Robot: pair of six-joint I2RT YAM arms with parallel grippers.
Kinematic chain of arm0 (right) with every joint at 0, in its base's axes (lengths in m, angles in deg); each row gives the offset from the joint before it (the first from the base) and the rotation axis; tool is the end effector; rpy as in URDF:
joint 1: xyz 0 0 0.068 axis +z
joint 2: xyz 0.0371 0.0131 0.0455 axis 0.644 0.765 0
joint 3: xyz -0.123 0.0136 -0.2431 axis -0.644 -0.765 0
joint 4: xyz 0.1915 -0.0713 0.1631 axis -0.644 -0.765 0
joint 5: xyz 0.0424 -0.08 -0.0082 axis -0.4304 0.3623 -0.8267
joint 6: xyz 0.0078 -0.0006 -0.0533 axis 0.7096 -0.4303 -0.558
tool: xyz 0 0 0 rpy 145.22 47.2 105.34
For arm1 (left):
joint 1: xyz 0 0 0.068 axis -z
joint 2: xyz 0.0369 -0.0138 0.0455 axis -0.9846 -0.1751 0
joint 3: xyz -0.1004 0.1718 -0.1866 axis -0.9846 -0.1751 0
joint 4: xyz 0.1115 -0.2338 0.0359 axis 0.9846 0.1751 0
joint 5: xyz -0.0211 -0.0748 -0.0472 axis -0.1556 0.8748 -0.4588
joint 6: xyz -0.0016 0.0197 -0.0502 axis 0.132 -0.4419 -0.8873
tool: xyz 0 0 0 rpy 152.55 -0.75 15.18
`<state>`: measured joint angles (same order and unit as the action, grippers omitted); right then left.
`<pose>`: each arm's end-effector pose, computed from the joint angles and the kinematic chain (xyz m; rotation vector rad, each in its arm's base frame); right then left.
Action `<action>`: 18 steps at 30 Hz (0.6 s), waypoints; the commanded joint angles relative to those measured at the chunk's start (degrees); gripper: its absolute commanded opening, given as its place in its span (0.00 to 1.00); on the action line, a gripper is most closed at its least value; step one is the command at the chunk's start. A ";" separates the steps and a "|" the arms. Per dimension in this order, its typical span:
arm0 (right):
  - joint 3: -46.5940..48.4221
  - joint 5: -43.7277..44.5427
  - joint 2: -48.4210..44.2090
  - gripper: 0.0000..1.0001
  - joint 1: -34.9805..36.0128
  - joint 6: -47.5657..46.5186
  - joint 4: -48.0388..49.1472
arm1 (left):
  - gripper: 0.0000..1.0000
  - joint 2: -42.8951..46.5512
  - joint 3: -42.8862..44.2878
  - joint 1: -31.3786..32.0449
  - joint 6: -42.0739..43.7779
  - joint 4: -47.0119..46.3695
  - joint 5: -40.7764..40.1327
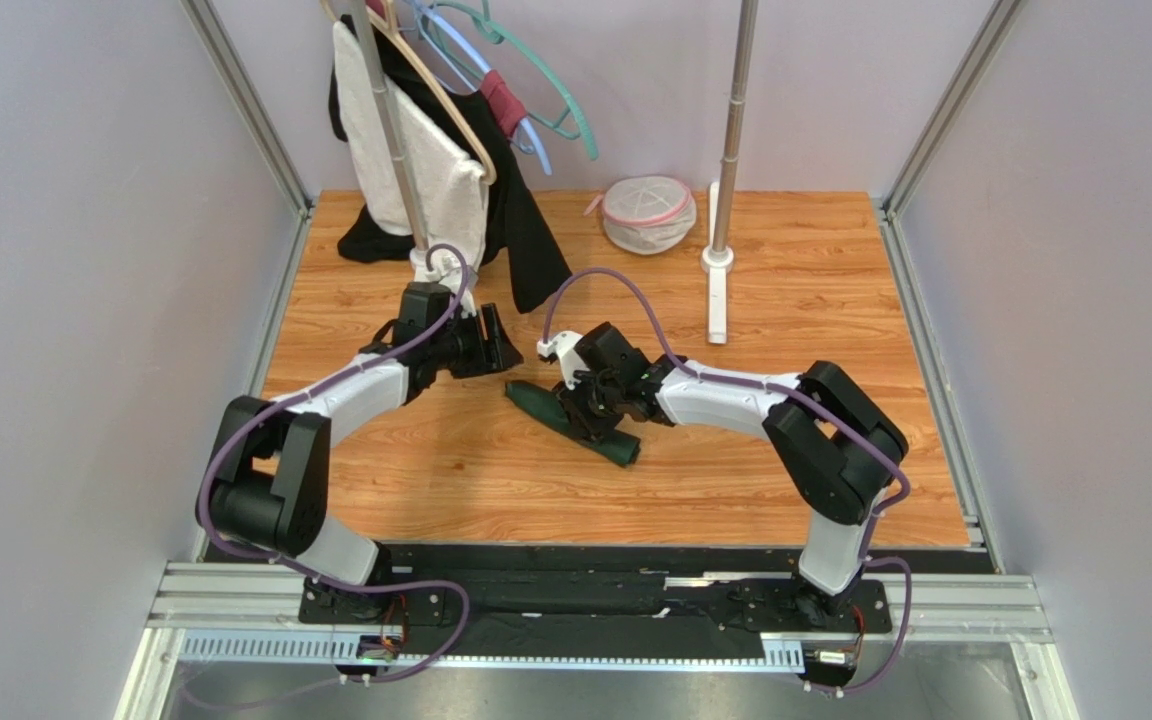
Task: Fold the napkin, place the utensils inside, and roll it up
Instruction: Roll the napkin with the utensil
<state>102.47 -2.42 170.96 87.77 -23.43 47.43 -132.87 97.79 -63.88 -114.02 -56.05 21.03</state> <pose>0.2431 0.2759 0.1609 -1.1270 2.3474 0.5288 0.3005 -0.0977 0.1913 -0.0836 2.3728 -0.7476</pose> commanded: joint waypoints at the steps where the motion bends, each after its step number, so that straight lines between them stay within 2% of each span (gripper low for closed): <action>1: -0.06 -13.25 2.71 0.25 -2.94 3.89 -6.96 | 0.64 3.15 -3.80 -0.12 -0.09 -3.87 -1.41; 9: 0.29 -23.01 5.00 0.24 -8.13 5.74 -5.20 | 0.62 2.45 -8.02 -0.12 -1.76 -11.16 3.76; 18: 1.44 -28.03 8.95 0.24 -10.06 6.53 -4.76 | 0.56 -1.59 -9.25 -0.12 -4.05 -17.49 7.81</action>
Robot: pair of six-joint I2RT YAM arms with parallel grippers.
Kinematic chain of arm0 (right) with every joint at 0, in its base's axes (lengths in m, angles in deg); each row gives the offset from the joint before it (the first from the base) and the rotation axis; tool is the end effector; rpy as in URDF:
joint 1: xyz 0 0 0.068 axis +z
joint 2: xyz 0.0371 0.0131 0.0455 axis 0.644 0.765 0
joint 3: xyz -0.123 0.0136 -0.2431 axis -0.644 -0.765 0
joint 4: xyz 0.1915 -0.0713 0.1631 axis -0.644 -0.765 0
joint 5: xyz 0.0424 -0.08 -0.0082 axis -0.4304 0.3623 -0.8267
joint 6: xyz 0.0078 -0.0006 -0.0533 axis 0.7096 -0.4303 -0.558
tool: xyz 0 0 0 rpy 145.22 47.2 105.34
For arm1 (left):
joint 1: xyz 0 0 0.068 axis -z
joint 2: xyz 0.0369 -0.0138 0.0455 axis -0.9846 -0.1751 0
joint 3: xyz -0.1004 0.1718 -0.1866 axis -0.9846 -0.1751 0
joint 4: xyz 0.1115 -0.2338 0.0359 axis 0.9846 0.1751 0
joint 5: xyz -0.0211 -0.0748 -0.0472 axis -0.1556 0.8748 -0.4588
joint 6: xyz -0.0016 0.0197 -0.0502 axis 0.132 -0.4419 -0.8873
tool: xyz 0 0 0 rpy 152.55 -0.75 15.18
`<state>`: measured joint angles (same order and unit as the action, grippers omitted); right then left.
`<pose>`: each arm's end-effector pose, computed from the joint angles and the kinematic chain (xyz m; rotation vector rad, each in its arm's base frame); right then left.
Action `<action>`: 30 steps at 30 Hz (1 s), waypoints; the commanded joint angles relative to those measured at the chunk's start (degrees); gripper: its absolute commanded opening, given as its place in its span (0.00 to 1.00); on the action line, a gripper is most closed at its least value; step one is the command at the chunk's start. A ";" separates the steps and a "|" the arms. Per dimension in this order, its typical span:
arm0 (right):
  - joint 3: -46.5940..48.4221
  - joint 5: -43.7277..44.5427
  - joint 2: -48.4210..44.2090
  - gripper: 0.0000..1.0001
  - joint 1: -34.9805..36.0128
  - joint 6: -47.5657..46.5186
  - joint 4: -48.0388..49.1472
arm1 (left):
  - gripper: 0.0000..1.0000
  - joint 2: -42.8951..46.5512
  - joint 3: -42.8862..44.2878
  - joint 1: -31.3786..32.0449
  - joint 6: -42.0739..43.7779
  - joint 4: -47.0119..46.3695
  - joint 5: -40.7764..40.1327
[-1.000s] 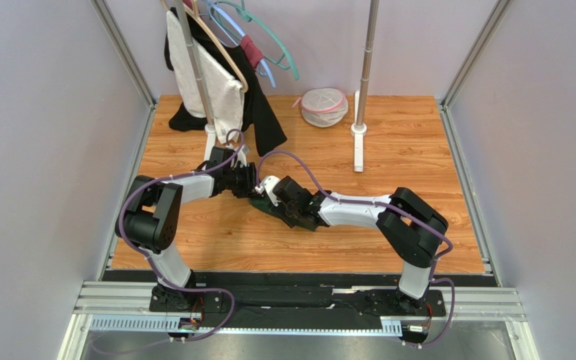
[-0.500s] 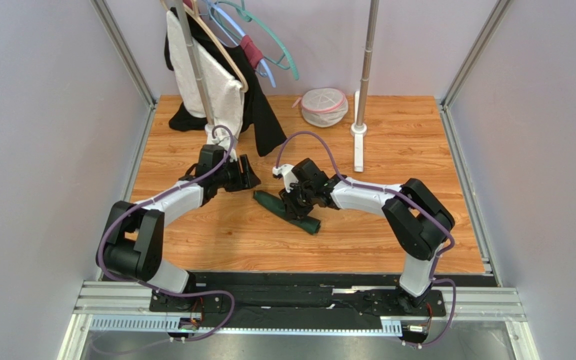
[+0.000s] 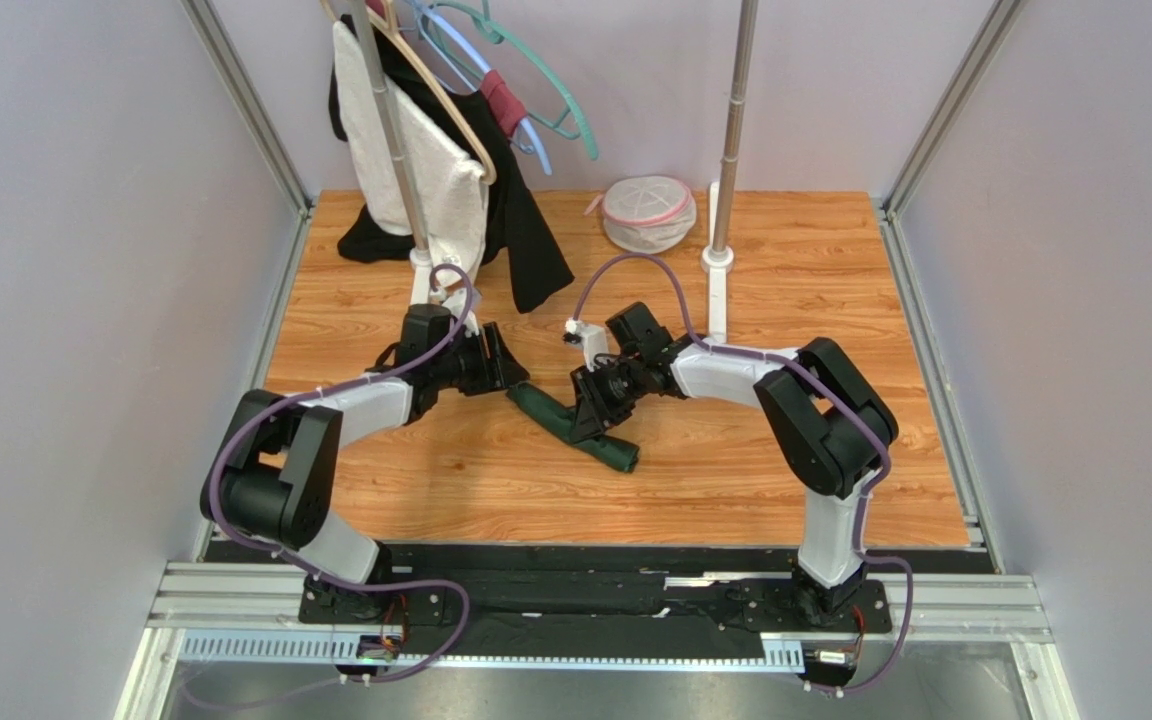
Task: Fold the napkin, place the utensils inside, and roll it up
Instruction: Roll the napkin with the utensil
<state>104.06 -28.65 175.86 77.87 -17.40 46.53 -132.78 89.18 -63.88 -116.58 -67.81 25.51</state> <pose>0.2813 0.2445 0.1430 -0.9725 2.5057 1.0774 0.2838 -0.0956 0.1645 -0.0765 2.3293 -0.8681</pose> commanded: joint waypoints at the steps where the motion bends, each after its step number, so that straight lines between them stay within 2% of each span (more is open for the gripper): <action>1: -0.25 -2.07 4.32 0.25 -0.42 1.02 -3.52 | 0.53 -2.29 -0.82 -0.12 -1.75 -6.78 3.69; 8: -0.07 -2.69 3.62 0.28 -2.10 2.00 -2.98 | 0.22 -4.06 -1.08 -0.12 -2.20 -6.88 4.92; 9: 0.19 -2.42 3.36 0.33 -2.18 1.91 -3.77 | 0.14 -4.41 -0.82 -0.21 -2.11 -6.71 5.18; 11: 1.33 -1.63 1.95 0.43 -2.18 1.73 -4.92 | 0.07 -5.20 -0.38 -0.12 -2.11 -6.09 5.36; 12: 1.68 -1.37 1.17 0.51 -2.10 1.82 -6.23 | 0.04 -5.46 -0.12 -0.12 -2.11 -5.74 5.36; 14: 2.48 0.64 -1.64 0.55 -2.10 1.99 -7.46 | 0.00 -6.43 0.85 -0.12 -1.84 -4.25 5.36; 19: 2.92 6.97 -8.67 0.59 -0.61 1.73 -7.91 | 0.00 -8.53 4.27 -0.12 -0.88 0.94 4.92; 21: 2.92 12.93 -11.14 0.59 1.15 -0.01 -7.82 | 0.00 -8.89 5.24 -0.12 -0.53 3.13 4.48; 23: 2.74 21.52 -12.20 0.60 5.27 -1.34 -7.30 | 0.00 -9.59 6.56 -0.12 -0.44 4.37 3.87; 30: 0.99 38.42 -12.03 0.59 15.82 -5.21 -2.03 | 0.00 -12.84 10.08 -0.12 -0.35 8.68 4.04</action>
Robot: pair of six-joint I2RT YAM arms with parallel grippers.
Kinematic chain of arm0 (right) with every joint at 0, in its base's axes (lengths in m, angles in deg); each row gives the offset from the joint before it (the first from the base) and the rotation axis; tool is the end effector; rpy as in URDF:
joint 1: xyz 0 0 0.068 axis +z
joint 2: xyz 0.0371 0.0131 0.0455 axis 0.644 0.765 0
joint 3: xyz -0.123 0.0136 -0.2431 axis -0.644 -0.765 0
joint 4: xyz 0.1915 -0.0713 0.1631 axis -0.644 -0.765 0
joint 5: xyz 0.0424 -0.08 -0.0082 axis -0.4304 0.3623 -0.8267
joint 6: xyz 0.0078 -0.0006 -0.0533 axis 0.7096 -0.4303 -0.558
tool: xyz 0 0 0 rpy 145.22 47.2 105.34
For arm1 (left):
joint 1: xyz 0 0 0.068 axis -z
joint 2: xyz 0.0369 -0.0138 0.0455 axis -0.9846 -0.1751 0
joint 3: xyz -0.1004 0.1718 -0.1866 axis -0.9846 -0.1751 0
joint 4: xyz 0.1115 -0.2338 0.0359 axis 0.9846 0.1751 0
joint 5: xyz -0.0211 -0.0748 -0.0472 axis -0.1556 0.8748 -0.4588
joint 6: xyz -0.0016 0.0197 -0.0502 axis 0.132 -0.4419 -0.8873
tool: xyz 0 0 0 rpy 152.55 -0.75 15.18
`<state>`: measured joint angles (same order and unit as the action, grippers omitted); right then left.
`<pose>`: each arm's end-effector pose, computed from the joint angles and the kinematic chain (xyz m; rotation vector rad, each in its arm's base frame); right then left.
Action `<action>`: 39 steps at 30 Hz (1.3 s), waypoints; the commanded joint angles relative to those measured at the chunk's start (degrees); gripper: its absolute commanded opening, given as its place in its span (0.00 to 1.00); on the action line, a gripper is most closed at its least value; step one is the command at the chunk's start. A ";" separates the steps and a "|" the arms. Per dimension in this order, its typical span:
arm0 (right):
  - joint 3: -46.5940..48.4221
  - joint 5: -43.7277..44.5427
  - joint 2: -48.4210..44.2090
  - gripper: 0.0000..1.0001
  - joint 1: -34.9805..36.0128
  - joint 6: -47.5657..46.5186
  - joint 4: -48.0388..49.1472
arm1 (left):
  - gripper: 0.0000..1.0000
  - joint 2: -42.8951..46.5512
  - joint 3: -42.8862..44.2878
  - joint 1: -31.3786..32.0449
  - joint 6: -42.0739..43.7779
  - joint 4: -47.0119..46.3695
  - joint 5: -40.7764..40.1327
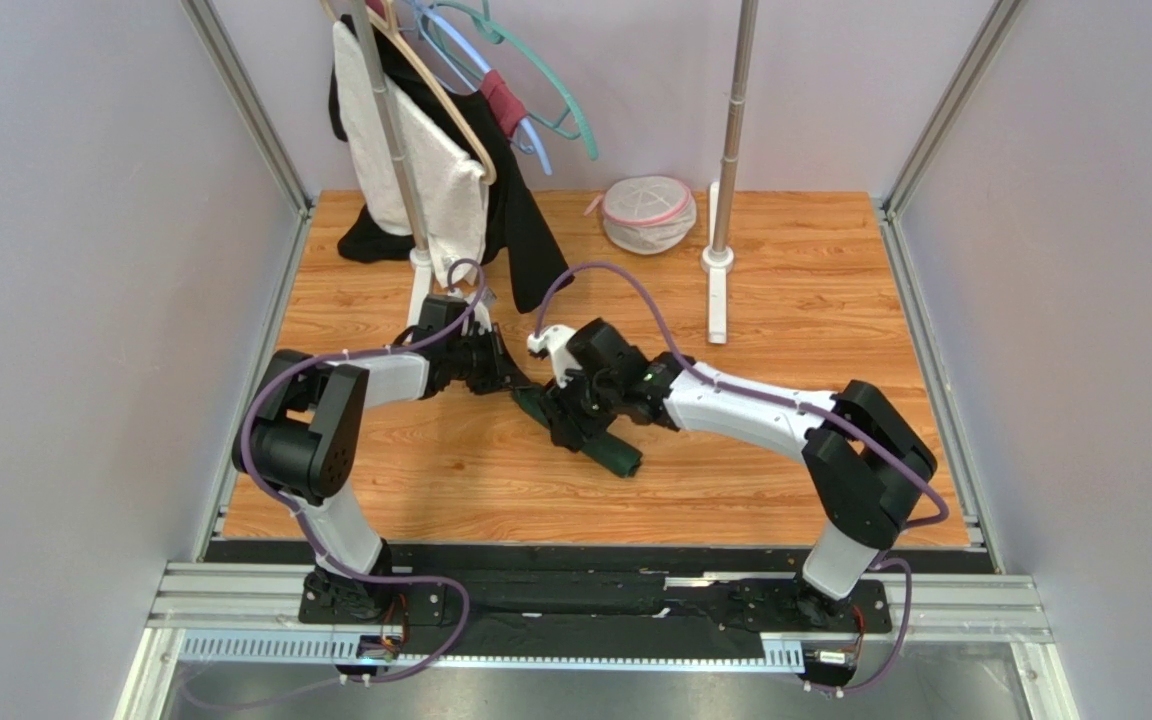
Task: Fold the napkin, place the utensils inside, and roll it up
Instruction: Roll the napkin with the utensil
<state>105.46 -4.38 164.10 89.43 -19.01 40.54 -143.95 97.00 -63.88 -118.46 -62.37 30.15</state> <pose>0.2279 0.2764 0.2099 -1.0770 2.3371 0.6287 0.3124 -0.1066 0.1386 -0.1268 2.4949 -0.9480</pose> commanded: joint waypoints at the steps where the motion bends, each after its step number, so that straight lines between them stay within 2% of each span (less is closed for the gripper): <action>1: -0.41 15.75 0.08 0.59 6.27 -5.51 4.40 | 0.00 -1.76 2.52 -0.12 1.53 3.41 -0.42; 2: -0.33 19.08 0.43 0.59 6.99 -6.66 5.10 | 0.00 -1.94 2.69 -0.21 1.53 3.58 -0.33; 6: 0.64 21.92 3.33 0.58 8.23 -8.51 4.85 | 0.00 -1.94 2.96 -0.12 1.62 3.94 -0.33; 18: -0.06 23.85 9.22 0.51 8.05 -9.22 6.25 | 0.00 -1.94 3.93 -0.12 2.67 4.91 0.28; 24: -0.85 19.91 11.77 0.50 4.54 -7.11 5.90 | 0.02 -0.63 3.23 -0.12 2.67 2.45 2.66; 27: -1.55 13.85 11.86 0.41 1.56 -5.71 5.46 | 0.19 0.69 3.05 -0.12 2.58 1.65 2.84; 28: -1.99 9.83 11.69 0.38 0.94 -5.27 5.11 | 0.30 1.13 3.05 -0.21 2.50 1.74 2.40; 29: -2.34 8.05 11.60 0.32 0.41 -4.39 5.02 | 0.35 1.66 3.05 -0.21 2.50 2.09 1.96; 31: -3.31 2.88 11.34 0.27 -1.17 -2.99 5.11 | 0.46 3.76 3.05 -0.65 2.23 2.44 0.56; 34: -4.45 -5.20 11.51 0.22 -3.63 -0.70 5.55 | 0.55 7.54 2.26 -1.70 1.97 2.18 -1.55; 39: -4.98 -16.38 13.26 0.22 -8.20 2.20 6.86 | 0.59 12.12 -0.46 -2.06 4.25 0.34 -2.79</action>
<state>103.38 -8.21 173.72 83.84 -20.70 50.60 -135.75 98.16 -65.50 -116.38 -59.31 28.62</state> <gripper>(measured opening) 0.235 0.586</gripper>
